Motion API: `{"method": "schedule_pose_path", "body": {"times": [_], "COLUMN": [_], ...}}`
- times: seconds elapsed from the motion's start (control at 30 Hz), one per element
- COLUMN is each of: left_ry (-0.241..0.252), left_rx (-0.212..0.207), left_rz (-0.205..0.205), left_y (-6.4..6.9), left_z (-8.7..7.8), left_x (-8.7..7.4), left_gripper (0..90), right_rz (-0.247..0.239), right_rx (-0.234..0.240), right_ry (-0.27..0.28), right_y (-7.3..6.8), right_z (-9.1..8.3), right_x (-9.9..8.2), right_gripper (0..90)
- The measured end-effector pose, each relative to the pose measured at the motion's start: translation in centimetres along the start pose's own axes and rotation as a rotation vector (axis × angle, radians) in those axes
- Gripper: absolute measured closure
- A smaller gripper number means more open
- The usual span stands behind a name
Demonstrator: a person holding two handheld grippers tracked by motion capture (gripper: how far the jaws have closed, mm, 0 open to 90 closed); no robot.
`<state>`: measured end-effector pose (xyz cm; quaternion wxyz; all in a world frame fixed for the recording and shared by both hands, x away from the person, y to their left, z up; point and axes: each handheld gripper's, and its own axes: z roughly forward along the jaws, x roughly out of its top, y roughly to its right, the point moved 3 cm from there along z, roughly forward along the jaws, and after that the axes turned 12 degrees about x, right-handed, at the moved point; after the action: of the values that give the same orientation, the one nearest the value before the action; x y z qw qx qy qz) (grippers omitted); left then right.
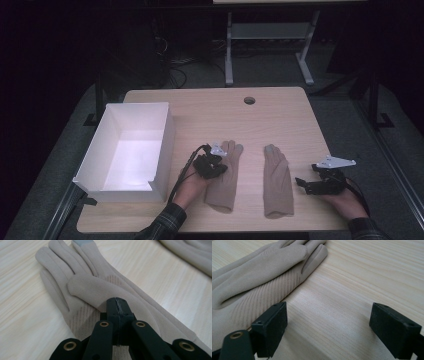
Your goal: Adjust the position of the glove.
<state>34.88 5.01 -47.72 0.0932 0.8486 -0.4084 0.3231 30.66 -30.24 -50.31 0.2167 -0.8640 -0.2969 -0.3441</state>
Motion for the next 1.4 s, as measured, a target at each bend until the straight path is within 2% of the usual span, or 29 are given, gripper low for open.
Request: {"method": "schedule_pose_path", "body": {"times": [0.1,0.17,0.3,0.33,0.37,0.47,0.57,0.7,0.8,0.9,1.0,1.1,1.2,1.23,1.3,1.4], "left_ry": [0.009,0.018,0.050,0.058,0.061,0.051,0.039,0.011,0.001,-0.002,0.003,0.003,0.005,0.004,0.014,0.029], "left_rx": [-0.013,-0.013,0.007,0.015,0.021,0.028,0.032,0.045,0.039,0.032,0.005,-0.005,-0.002,-0.002,-0.006,-0.036], "left_rz": [0.009,0.009,-0.027,-0.053,-0.061,-0.101,-0.118,-0.112,-0.121,-0.133,-0.143,-0.148,-0.135,-0.132,-0.153,-0.188], "left_y": [0.6,0.5,-0.5,-1.0,-1.3,-2.2,-2.5,-2.5,-2.4,-2.4,-2.4,-2.2,-2.1,-2.1,-2.1,-2.4], "left_z": [0.1,-0.1,-1.3,-1.6,-1.7,-1.4,-1.0,-0.4,0.0,0.1,0.1,0.2,0.2,0.1,0.0,-0.2], "left_x": [0.3,0.4,0.5,0.4,0.3,-0.3,-0.7,-1.0,-1.2,-1.3,-1.4,-1.3,-1.2,-1.1,-1.0,-1.0], "left_gripper": [89.7,88.2,85.2,84.6,83.6,76.8,70.5,65.8,63.4,63.7,69.6,76.1,83.8,85.6,87.9,88.1], "right_rz": [0.001,0.000,0.000,0.000,0.000,0.000,0.000,0.000,0.000,0.000,-0.001,-0.008,-0.021,-0.015,-0.007,-0.030], "right_rx": [0.000,0.000,0.000,0.000,0.000,0.000,0.000,0.000,0.000,0.000,0.001,0.008,0.026,0.030,0.056,0.092], "right_ry": [0.000,0.000,0.000,0.000,0.000,0.000,0.000,0.000,0.000,0.000,0.000,-0.001,-0.005,-0.004,0.006,0.017], "right_y": [0.0,0.0,0.0,0.0,0.0,0.0,0.0,0.0,0.0,0.0,0.0,-0.1,-0.2,-0.2,-0.3,-0.7], "right_z": [0.0,0.0,0.0,0.0,0.0,0.0,0.0,0.0,0.0,0.0,0.0,0.0,-0.1,-0.2,-0.4,-0.7], "right_x": [0.0,0.0,0.0,0.0,0.0,0.0,0.0,0.0,0.0,0.0,0.0,0.0,0.1,0.3,0.6,1.1], "right_gripper": [14.6,14.5,14.5,14.6,14.5,14.6,14.5,14.5,14.5,14.6,14.6,15.8,25.9,32.9,49.9,71.3]}}
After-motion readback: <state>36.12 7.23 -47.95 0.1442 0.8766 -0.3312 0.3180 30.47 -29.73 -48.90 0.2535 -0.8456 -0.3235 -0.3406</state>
